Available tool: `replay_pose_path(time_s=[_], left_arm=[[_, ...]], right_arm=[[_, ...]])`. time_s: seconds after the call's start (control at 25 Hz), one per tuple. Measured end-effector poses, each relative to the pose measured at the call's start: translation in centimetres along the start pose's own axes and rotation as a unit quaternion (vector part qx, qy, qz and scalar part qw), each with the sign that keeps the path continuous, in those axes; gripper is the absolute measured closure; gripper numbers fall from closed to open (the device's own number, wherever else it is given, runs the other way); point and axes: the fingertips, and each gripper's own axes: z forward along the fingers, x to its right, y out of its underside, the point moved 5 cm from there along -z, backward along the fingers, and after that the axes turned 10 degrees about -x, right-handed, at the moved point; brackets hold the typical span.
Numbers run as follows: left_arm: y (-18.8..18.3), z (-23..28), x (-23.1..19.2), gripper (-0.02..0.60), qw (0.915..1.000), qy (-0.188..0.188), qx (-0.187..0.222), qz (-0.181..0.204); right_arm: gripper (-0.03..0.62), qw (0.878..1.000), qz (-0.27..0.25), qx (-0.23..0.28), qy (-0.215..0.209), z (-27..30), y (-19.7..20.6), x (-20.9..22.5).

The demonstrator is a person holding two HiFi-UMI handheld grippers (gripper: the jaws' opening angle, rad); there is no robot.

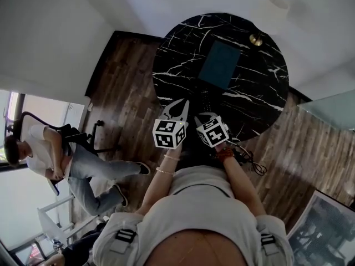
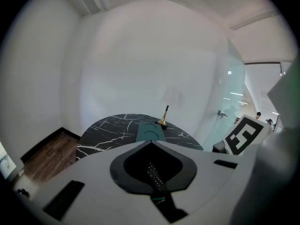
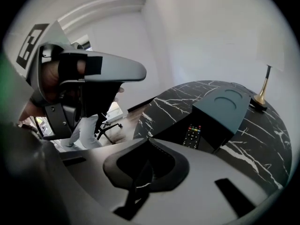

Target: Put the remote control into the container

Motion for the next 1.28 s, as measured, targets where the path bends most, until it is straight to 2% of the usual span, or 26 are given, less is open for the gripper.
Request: replay_pose_path(time_s=[0.32, 0.48, 0.64, 0.84, 1.28], left_arm=[[0.8, -0.2, -0.5, 0.574, 0.9998, -0.009, 0.000, -0.019], [1.2, 0.0, -0.5, 0.574, 0.9997, -0.008, -0.005, -0.025], [1.5, 0.5, -0.5, 0.574, 0.9995, -0.004, -0.010, -0.029], [1.8, 1.1, -0.3, 0.574, 0.9994, 0.000, -0.017, -0.031], [1.4, 1.9, 0.0, 0.574, 0.9994, 0.006, -0.023, -0.027]], right_arm=[[0.582, 0.996, -0.019, -0.085, -0.016, 2.8, 1.9, -0.4], [0.583, 0.991, -0.049, -0.119, -0.028, 2.8, 2.2, -0.3], [0.582, 0.988, -0.082, -0.126, -0.026, 3.3, 2.7, 0.3], [0.583, 0.987, -0.086, -0.131, -0.043, 4.1, 3.6, -0.6], [0.583, 0.985, -0.100, -0.137, -0.022, 4.9, 4.0, -0.1]])
